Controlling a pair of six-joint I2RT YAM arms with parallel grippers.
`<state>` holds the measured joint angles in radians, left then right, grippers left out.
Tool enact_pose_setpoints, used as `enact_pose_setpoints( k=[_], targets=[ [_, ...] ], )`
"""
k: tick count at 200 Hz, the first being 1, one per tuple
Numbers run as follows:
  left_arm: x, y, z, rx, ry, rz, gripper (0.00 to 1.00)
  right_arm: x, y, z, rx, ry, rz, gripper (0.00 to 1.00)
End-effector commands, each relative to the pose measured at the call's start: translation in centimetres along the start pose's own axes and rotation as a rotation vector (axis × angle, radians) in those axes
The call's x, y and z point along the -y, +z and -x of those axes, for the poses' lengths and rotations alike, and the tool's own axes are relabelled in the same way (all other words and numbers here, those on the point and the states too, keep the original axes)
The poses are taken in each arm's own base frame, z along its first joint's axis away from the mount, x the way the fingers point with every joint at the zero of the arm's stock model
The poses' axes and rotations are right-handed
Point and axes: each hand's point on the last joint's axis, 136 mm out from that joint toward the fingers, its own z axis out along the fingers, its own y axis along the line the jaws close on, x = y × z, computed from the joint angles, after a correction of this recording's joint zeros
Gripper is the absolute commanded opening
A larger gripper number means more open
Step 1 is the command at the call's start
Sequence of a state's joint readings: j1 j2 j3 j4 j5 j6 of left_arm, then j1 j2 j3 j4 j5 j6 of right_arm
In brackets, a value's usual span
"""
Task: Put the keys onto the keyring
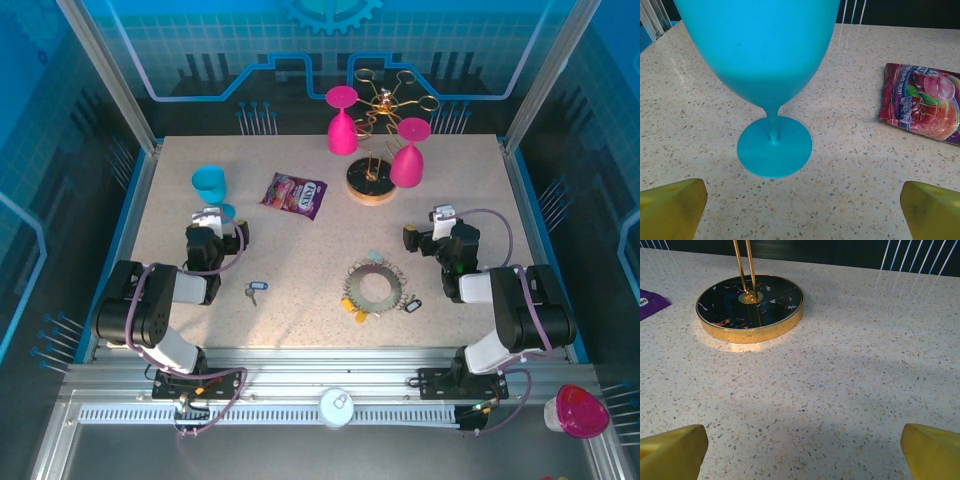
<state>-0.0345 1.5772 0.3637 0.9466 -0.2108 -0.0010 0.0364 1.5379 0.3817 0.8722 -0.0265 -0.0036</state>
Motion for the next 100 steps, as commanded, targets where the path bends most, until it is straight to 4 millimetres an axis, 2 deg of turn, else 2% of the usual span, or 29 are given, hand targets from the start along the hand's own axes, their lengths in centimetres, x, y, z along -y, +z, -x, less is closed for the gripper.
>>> enact_pose_setpoints(
  k=[1, 100],
  targets=[
    [0.28, -0.04, 1.23, 0.030, -0.014, -0.020, 0.99, 0.23, 0.30, 1.13, 0.027, -0.008, -0.011, 1.00],
    [0.30, -0.03, 1.22, 0.028, -0.014, -0.021, 0.99, 0.22, 0.26, 1.01, 0.025, -0.002, -0.004, 1.00]
  ],
)
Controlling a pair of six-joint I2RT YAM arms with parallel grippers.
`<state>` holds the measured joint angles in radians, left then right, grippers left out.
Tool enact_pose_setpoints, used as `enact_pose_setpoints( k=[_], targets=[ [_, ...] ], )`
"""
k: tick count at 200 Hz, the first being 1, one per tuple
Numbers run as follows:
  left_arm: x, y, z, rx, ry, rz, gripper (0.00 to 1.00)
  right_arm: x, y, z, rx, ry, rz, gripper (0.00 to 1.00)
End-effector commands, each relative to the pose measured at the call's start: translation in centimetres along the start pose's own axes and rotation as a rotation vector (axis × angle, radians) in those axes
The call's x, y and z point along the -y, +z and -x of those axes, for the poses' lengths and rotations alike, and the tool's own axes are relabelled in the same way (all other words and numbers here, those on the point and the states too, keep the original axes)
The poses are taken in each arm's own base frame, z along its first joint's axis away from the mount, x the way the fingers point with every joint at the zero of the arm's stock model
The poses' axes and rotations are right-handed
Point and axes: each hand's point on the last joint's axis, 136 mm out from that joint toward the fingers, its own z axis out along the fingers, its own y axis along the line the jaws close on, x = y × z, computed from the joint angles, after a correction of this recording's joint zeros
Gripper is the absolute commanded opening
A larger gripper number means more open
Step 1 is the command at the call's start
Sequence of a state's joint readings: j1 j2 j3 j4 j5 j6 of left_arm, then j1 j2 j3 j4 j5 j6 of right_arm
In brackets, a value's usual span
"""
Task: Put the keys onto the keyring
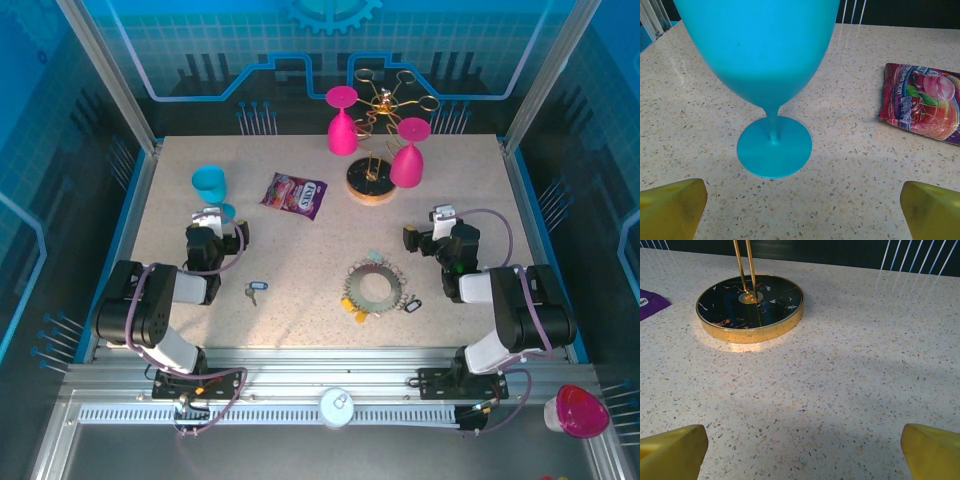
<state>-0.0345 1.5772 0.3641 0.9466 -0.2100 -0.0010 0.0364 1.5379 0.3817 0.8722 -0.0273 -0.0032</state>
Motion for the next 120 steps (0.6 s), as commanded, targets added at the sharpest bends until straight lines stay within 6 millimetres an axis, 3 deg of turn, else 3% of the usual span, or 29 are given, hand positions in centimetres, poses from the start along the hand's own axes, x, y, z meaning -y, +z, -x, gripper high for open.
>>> enact_pose_setpoints(
  k=[1, 87, 120],
  targets=[
    [0.3, 0.0, 1.2, 0.028, -0.014, -0.021, 0.99, 0.2, 0.3, 1.0, 0.026, -0.002, -0.005, 1.00],
    [0.3, -0.1, 1.2, 0.032, -0.013, -0.022, 0.99, 0.2, 0.2, 1.2, 0.035, -0.004, -0.003, 0.99],
    [0.0, -1.9, 4.4, 0.041, -0.021, -0.004, 0.99, 0.1, -1.8, 4.1, 0.043, -0.018, -0.012, 0.96]
  ],
)
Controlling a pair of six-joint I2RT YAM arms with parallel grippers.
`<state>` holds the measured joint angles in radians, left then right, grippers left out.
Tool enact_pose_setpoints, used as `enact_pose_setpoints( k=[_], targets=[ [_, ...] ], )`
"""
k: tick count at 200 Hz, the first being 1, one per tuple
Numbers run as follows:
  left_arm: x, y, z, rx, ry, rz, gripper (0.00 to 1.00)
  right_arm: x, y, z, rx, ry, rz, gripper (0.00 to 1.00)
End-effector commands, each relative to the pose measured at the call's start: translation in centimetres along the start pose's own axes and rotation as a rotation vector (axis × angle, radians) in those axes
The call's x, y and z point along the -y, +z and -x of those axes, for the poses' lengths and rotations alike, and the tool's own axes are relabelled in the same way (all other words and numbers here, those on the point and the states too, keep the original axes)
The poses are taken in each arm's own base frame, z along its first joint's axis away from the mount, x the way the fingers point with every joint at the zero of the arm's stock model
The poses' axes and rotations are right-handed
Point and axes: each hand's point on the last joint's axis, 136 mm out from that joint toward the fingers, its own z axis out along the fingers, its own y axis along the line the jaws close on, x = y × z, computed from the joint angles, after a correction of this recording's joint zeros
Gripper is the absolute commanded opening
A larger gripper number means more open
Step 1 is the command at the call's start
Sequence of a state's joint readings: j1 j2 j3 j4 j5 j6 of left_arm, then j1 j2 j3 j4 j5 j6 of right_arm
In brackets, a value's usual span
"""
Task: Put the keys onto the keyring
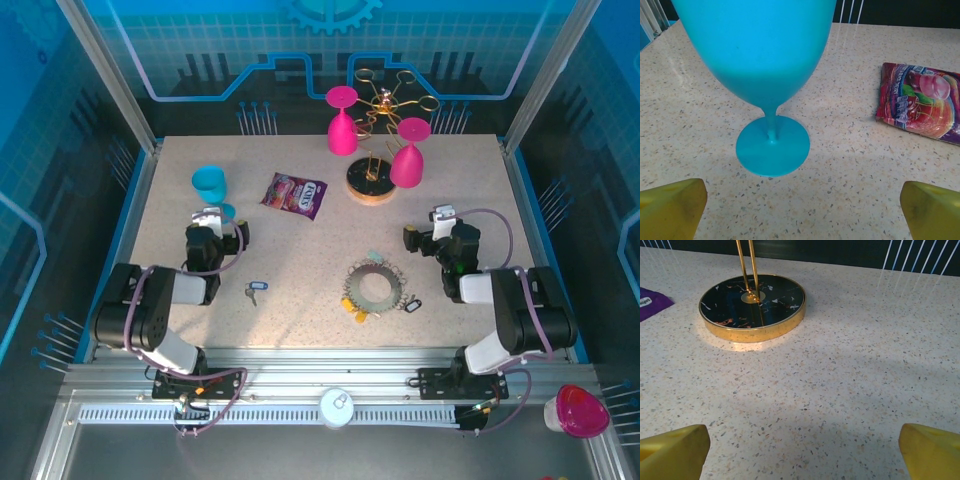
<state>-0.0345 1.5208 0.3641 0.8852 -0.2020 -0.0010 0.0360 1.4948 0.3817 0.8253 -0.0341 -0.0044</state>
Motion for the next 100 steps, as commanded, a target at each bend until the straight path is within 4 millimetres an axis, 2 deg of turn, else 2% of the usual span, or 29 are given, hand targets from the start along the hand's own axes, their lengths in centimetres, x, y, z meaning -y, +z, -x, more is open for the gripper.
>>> enact_pose_setpoints(
  k=[1, 28, 46, 60, 73, 100],
  targets=[
    [-0.1, -1.4, 4.1, 0.047, -0.022, 0.005, 0.99, 0.2, -1.4, 3.9, 0.049, -0.019, -0.020, 0.96],
    [-0.1, -3.6, 7.4, 0.090, -0.051, 0.005, 1.00, -0.7, -3.5, 6.7, 0.070, 0.015, -0.018, 0.95],
    [0.1, -5.2, 8.6, 0.081, -0.098, -0.012, 0.99, -1.8, -4.6, 7.0, 0.043, 0.078, -0.006, 0.91],
    [0.7, -6.5, 8.8, 0.034, -0.132, -0.047, 0.99, -2.5, -5.4, 7.0, 0.005, 0.138, -0.013, 0.86],
    [1.5, -7.7, 9.0, 0.004, -0.173, -0.098, 0.99, -3.6, -6.1, 5.8, -0.091, 0.201, 0.007, 0.83],
    [3.9, -9.8, 8.2, -0.082, -0.312, -0.229, 0.99, -6.2, -7.8, 2.9, -0.312, 0.286, 0.037, 0.80]
  ],
)
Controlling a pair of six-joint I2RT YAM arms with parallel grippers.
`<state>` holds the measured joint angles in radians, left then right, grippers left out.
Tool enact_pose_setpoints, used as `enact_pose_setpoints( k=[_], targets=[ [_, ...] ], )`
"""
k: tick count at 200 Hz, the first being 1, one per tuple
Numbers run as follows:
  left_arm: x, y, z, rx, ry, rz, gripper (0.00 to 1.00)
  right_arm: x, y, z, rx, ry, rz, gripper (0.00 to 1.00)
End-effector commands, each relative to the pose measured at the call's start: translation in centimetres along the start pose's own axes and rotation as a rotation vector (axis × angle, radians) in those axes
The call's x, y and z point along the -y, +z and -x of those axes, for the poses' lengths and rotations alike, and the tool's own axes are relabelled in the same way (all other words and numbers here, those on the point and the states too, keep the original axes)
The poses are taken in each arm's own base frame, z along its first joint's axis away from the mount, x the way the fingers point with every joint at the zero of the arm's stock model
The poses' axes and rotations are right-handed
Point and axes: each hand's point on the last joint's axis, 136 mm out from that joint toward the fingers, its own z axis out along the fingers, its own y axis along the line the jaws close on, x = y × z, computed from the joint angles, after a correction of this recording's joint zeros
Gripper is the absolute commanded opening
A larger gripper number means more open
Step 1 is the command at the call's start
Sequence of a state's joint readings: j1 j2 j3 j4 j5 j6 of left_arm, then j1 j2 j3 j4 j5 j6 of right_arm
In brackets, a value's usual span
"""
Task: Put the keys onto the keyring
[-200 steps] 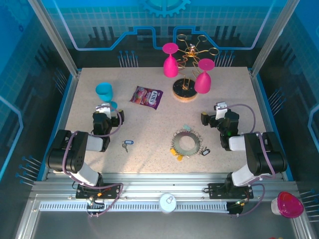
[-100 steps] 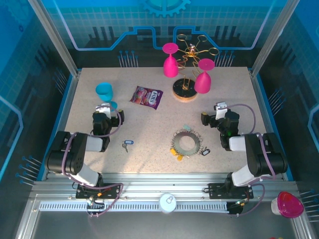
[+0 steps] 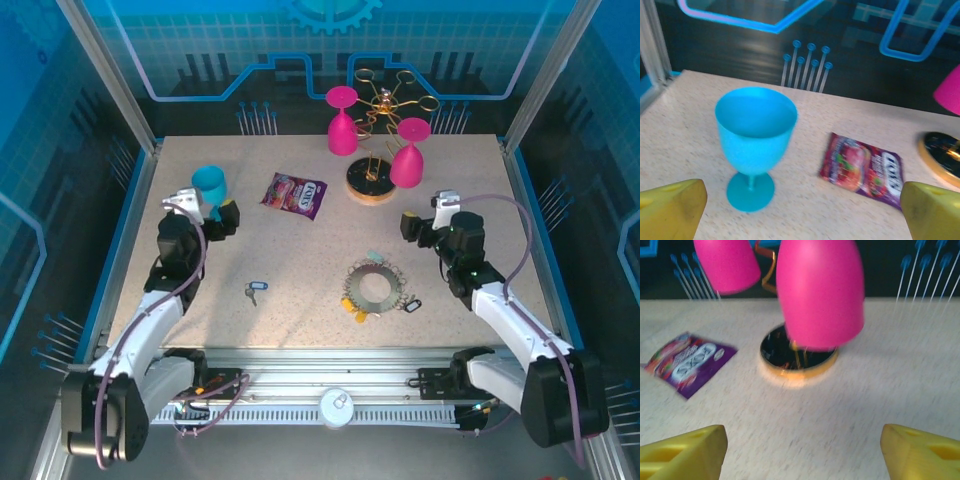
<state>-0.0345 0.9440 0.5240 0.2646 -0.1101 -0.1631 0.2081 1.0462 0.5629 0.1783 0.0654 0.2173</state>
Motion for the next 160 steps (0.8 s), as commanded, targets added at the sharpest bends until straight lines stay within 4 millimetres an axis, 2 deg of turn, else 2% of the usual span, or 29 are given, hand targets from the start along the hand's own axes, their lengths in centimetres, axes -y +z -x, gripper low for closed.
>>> enact_pose_setpoints(
  k=[1, 31, 46, 68, 95, 116, 142, 160],
  targets=[
    [2.1, -1.7, -3.0, -0.184, -0.163, -0.100, 0.99, -0.9, -1.6, -5.2, -0.286, 0.139, -0.040, 0.80],
    [6.5, -3.2, -5.8, -0.314, -0.221, -0.197, 0.99, -2.4, -3.5, -8.9, -0.505, 0.207, -0.044, 0.78],
    [9.3, -3.8, -7.5, -0.383, -0.213, -0.236, 0.99, -2.7, -4.2, -10.0, -0.577, 0.226, -0.040, 0.77],
    [12.3, -4.4, -10.1, -0.474, -0.215, -0.247, 0.99, -2.7, -4.6, -10.9, -0.645, 0.207, -0.041, 0.72],
    [15.8, -4.7, -13.0, -0.579, -0.260, -0.266, 0.99, -2.6, -4.0, -11.9, -0.706, 0.174, -0.051, 0.59],
    [18.6, -4.8, -14.6, -0.633, -0.255, -0.292, 0.99, -2.8, -3.4, -12.5, -0.748, 0.157, -0.046, 0.49],
    [20.8, -4.6, -16.0, -0.667, -0.255, -0.298, 0.99, -2.8, -2.3, -13.1, -0.790, 0.131, -0.065, 0.42],
    [21.6, -4.1, -16.9, -0.687, -0.283, -0.292, 0.99, -3.1, -1.3, -12.9, -0.799, 0.129, -0.077, 0.39]
  ],
)
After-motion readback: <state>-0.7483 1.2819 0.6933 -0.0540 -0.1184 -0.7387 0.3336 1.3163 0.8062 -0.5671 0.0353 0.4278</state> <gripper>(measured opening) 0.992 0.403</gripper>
